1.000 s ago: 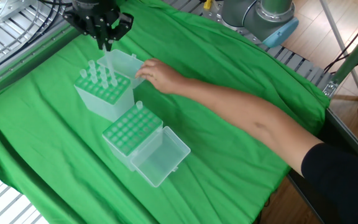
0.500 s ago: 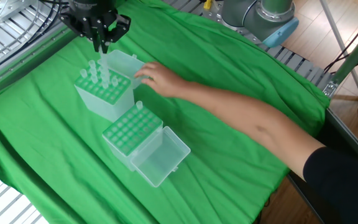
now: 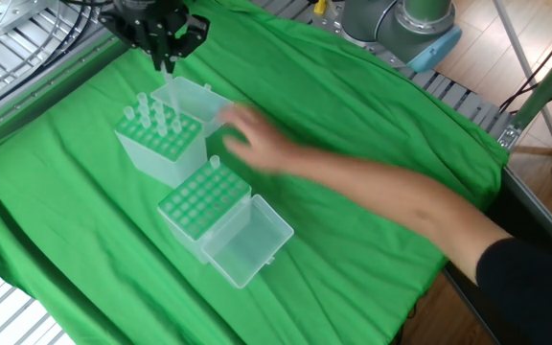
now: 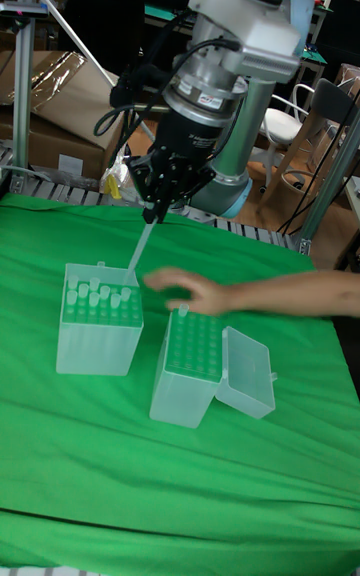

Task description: Insert a large pipette tip into the holder for large pipette tips

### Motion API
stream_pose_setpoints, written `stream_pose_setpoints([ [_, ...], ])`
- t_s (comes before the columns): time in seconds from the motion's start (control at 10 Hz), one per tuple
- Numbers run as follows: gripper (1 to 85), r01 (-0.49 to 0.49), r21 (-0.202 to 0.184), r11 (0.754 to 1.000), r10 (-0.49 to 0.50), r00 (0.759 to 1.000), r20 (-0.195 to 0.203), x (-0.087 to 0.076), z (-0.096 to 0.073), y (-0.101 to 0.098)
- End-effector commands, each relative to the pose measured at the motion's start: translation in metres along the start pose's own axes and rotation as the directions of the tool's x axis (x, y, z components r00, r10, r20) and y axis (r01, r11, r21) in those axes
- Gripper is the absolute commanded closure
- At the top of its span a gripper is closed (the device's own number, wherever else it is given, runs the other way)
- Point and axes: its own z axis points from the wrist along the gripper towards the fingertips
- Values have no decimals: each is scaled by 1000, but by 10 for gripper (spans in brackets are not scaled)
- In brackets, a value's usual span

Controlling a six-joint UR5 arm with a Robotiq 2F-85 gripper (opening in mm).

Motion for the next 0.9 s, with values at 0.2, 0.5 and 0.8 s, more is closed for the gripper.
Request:
stream_pose_setpoints([
  [0.2, 847, -64, -41, 997, 65, 998, 8, -38, -17, 50],
  [0.5, 847, -97, -45, 994, 98, 995, 21, -61, -14, 82],
  [0.8, 847, -110, -35, 993, 111, 994, 25, -69, -8, 98],
])
